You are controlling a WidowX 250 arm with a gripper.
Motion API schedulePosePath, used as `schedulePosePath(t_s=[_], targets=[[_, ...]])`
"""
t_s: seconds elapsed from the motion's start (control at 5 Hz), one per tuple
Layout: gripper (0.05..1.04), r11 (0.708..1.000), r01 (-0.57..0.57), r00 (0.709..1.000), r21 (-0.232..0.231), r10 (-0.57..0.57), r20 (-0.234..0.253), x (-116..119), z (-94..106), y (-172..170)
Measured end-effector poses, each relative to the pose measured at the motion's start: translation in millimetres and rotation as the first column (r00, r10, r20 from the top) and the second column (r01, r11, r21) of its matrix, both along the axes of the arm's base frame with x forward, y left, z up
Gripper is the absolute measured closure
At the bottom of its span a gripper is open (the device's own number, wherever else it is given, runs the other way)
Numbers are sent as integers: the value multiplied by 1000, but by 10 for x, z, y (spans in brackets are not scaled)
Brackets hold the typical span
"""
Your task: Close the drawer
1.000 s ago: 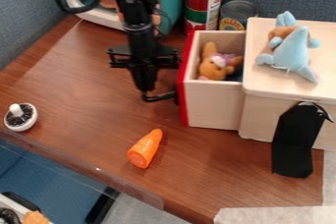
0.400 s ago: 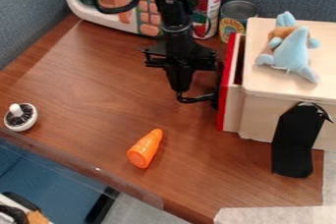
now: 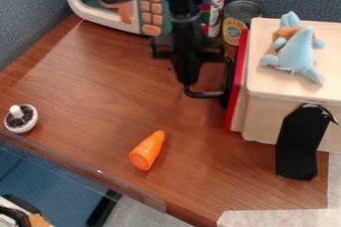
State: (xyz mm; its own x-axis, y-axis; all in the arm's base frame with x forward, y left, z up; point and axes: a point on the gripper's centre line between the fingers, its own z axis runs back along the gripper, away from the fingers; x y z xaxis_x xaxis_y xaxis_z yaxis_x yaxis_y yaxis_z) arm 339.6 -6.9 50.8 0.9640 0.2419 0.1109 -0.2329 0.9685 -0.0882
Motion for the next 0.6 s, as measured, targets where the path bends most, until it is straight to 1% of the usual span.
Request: schedulePosePath(t_s=[0.2, 0.4, 0.6], targets=[[768, 996, -41, 997, 83, 35, 75, -42, 370, 99], [477, 983, -67, 995, 172, 52, 89, -138, 616, 247], [178, 980, -29, 996, 197, 12, 86, -206, 736, 380]])
